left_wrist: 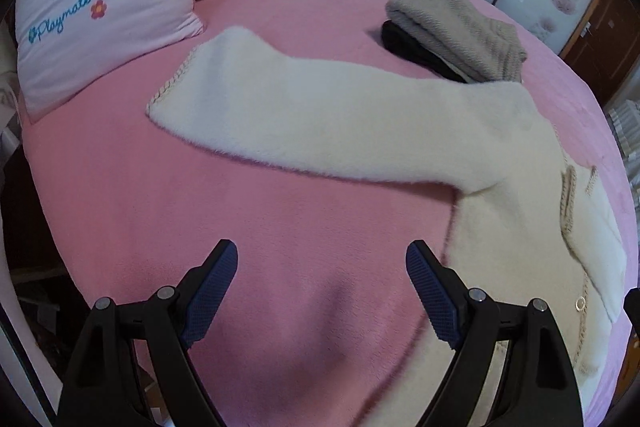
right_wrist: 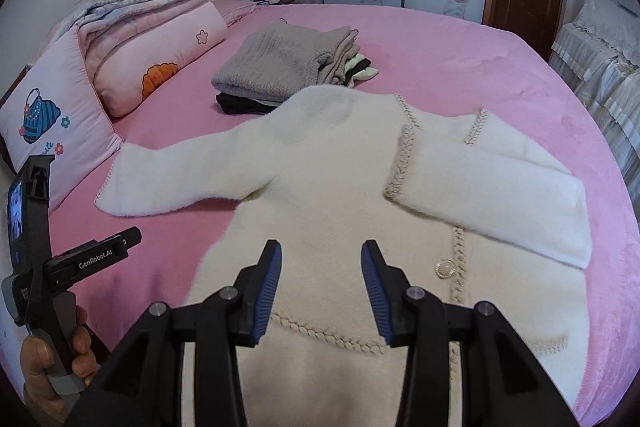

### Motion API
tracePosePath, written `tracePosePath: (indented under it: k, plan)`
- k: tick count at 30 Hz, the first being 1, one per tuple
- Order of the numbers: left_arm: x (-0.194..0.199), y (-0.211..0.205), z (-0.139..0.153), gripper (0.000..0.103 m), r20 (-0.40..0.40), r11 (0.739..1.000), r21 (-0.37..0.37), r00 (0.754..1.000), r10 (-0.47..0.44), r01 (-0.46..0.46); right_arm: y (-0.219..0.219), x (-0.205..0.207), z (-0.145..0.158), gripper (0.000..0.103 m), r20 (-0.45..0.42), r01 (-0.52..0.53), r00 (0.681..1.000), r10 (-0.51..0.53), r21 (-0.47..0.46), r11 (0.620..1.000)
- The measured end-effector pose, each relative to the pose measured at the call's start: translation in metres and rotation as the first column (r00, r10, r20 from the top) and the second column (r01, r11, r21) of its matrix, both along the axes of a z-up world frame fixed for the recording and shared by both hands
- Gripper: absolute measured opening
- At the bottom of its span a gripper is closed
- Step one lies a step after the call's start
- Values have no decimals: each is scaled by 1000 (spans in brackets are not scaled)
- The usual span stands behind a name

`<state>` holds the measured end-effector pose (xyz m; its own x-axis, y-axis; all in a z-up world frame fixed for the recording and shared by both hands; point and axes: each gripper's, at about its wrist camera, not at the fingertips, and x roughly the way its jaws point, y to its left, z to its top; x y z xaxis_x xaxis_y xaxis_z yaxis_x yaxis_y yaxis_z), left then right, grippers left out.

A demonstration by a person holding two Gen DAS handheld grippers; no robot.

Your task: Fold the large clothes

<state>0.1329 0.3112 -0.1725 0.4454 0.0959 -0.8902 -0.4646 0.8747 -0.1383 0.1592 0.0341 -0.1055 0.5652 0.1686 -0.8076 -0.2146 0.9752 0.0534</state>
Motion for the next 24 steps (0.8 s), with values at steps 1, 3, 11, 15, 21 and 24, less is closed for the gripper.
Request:
tracePosePath:
  k: [1, 3, 11, 15, 21, 24]
  plan:
    - [2, 7, -7, 85, -5, 1000, -14, 1000, 12, -12, 6, 8, -6, 42, -9, -1, 1000, 1, 2, 1000]
    - [8, 22, -21, 85, -16, 998, -45, 999, 36, -36, 18, 22, -17, 42, -21, -3, 1000, 3, 7, 1000]
    - [22, 71, -68, 85, 26, 961, -242, 989, 144, -134, 54, 65, -58, 42, -91, -16, 996, 19, 37, 999]
    - [34, 86, -77, 85, 88, 946, -282, 978, 191, -159, 62, 75, -76, 42, -127, -25, 991, 30, 39, 999]
    - [60, 112, -87, 85, 144, 899, -371, 943, 301, -231, 52, 84, -95, 42, -172, 3, 985, 3, 38, 999]
    - [73, 120, -86, 71, 129, 873, -380, 917, 378, -306, 41, 88, -96, 42, -179, 30, 984, -21, 43, 999]
